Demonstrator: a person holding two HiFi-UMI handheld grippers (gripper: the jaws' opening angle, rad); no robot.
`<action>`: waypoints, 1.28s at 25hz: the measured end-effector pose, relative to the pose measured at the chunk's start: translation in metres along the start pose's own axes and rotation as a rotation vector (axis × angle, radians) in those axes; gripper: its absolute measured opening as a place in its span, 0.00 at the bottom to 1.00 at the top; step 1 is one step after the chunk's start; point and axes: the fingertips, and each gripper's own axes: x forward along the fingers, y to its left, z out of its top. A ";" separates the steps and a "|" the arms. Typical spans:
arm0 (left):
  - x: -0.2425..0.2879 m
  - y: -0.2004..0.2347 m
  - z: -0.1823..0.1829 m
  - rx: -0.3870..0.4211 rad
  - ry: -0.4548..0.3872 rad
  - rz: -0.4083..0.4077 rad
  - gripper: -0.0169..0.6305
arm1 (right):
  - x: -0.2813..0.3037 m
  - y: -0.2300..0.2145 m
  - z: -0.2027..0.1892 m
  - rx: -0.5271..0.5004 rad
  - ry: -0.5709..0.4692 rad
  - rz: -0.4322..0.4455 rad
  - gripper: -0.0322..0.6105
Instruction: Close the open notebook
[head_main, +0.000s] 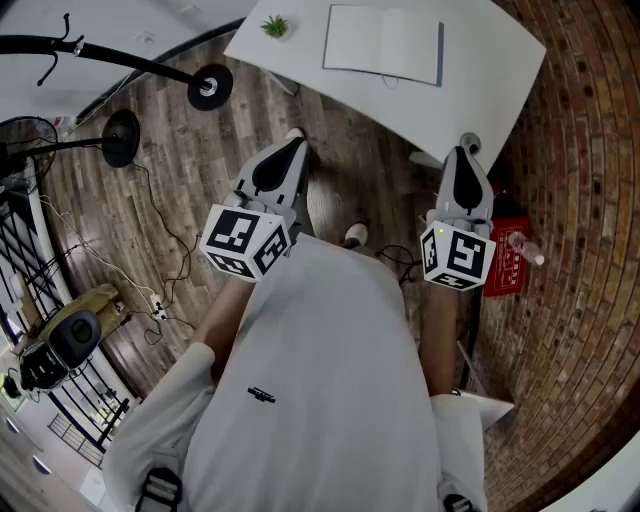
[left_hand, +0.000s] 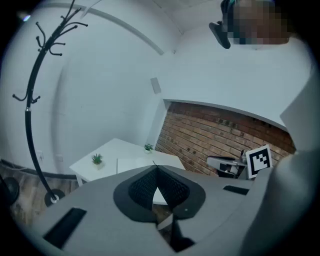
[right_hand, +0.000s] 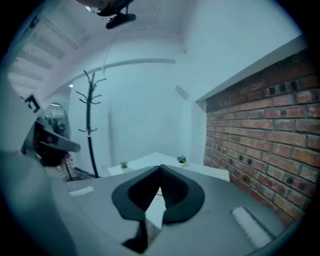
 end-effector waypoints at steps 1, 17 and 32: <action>-0.006 -0.021 -0.014 0.001 0.011 -0.002 0.03 | -0.020 0.007 0.004 0.003 -0.020 0.052 0.07; -0.094 -0.136 -0.047 0.050 -0.035 -0.011 0.03 | -0.200 0.000 -0.022 0.151 -0.053 0.151 0.07; -0.112 -0.169 -0.066 0.030 -0.052 0.035 0.03 | -0.237 -0.027 -0.011 0.173 -0.186 0.138 0.07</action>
